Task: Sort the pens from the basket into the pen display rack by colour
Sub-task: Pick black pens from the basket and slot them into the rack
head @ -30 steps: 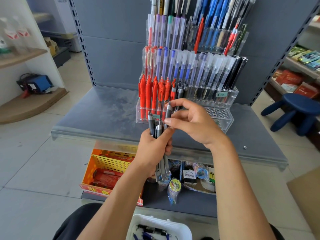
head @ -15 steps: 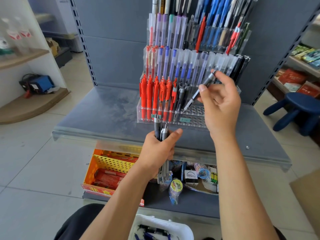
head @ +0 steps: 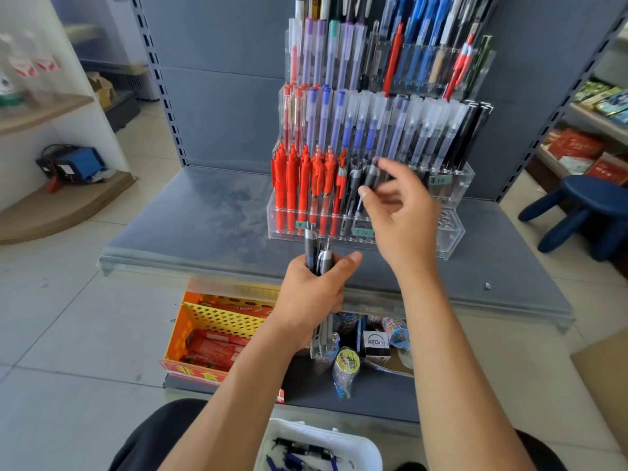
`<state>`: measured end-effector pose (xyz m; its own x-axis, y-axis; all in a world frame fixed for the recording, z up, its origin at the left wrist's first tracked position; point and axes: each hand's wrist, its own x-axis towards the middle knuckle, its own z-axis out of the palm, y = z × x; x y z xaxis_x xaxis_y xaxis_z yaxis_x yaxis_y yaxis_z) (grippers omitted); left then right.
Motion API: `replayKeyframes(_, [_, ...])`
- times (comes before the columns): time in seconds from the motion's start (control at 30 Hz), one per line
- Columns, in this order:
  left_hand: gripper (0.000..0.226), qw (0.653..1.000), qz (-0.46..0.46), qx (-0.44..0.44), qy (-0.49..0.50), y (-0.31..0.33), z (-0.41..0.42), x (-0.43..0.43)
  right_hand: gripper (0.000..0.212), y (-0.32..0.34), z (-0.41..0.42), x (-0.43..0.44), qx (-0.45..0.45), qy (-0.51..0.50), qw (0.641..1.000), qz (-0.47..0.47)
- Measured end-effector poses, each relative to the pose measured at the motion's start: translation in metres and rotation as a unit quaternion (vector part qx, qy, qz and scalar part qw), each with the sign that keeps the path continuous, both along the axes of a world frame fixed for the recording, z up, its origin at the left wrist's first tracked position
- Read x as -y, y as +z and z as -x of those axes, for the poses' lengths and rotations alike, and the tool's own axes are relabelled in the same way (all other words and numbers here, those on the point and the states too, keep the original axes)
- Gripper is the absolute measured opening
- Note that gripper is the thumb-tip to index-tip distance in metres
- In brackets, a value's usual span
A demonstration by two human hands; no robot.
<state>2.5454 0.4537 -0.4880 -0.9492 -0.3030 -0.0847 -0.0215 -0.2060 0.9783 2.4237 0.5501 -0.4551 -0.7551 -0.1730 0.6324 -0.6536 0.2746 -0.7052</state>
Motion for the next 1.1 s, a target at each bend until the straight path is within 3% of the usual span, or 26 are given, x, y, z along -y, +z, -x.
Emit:
replayKeyframes(0.13, [0.047, 1.0, -0.002, -0.004, 0.004, 0.001, 0.001, 0.001, 0.041, -0.002, -0.003, 0.001, 0.017, -0.022, 0.999, -0.038])
replayKeyframes(0.27, [0.047, 1.0, 0.0, -0.006, 0.002, 0.001, 0.002, 0.002, 0.059, 0.005, -0.007, -0.005, 0.07, -0.034, 0.996, -0.048])
replayKeyframes(0.37, [0.047, 1.0, 0.007, -0.01, 0.007, 0.001, 0.002, 0.003, 0.048, 0.014, -0.014, -0.008, 0.122, -0.027, 0.992, -0.027])
replayKeyframes(0.47, [0.042, 1.0, 0.008, -0.02, 0.015, 0.0, 0.003, 0.003, 0.023, 0.026, -0.018, -0.015, 0.144, 0.057, 0.984, -0.086])
replayKeyframes(0.6, [0.025, 0.998, 0.013, -0.053, 0.025, -0.002, 0.002, 0.002, 0.029, 0.033, -0.03, -0.019, 0.216, 0.256, 0.923, -0.19])
replayKeyframes(0.7, [0.012, 0.997, 0.032, -0.073, 0.02, 0.001, 0.0, 0.0, 0.022, 0.029, -0.033, -0.018, 0.225, 0.262, 0.908, -0.238])
replayKeyframes(0.77, [0.02, 0.996, 0.036, -0.076, 0.017, 0.002, -0.001, -0.001, 0.016, 0.026, -0.033, -0.018, 0.223, 0.265, 0.911, -0.225])
replayKeyframes(0.83, [0.013, 0.996, 0.034, -0.076, 0.015, 0.003, -0.001, 0.001, 0.015, 0.026, -0.033, -0.019, 0.222, 0.269, 0.916, -0.199])
replayKeyframes(0.97, [0.036, 0.997, 0.032, -0.066, 0.014, 0.001, 0.001, 0.004, 0.008, 0.029, -0.031, -0.022, 0.235, 0.248, 0.933, -0.117])
replayKeyframes(1.1, [0.035, 0.998, 0.021, -0.063, 0.017, -0.001, 0.003, 0.004, 0.01, 0.027, -0.032, -0.02, 0.235, 0.251, 0.932, -0.111])
